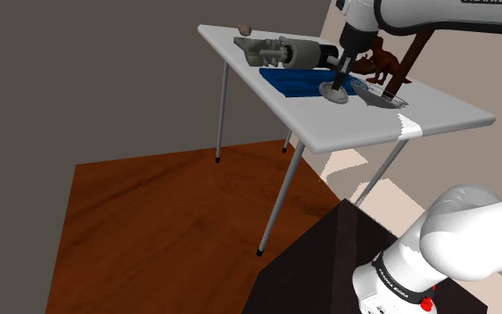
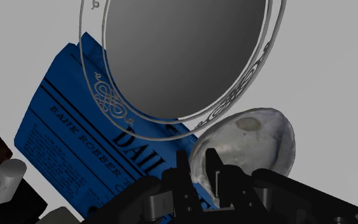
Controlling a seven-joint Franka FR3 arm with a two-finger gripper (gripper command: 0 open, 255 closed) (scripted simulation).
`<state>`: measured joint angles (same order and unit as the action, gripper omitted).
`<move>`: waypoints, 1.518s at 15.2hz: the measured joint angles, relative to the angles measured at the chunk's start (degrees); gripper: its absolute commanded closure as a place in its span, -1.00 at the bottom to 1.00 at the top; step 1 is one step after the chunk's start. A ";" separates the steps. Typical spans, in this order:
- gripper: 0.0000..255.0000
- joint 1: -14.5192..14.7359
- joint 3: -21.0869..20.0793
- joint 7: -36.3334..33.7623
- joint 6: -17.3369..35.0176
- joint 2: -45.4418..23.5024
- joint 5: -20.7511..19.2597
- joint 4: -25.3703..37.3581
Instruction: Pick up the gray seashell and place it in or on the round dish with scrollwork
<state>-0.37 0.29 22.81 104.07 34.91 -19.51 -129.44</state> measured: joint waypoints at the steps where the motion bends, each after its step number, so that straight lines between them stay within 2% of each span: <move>1: 1.00 0.00 0.00 0.00 0.00 0.00 0.00 0.00; 7: 1.00 0.03 -0.24 0.74 -2.72 -0.60 0.32 3.43; 23: 1.00 -0.24 -0.93 4.17 -13.81 -4.89 0.99 19.32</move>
<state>-0.61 -0.64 26.98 90.25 30.02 -18.52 -110.12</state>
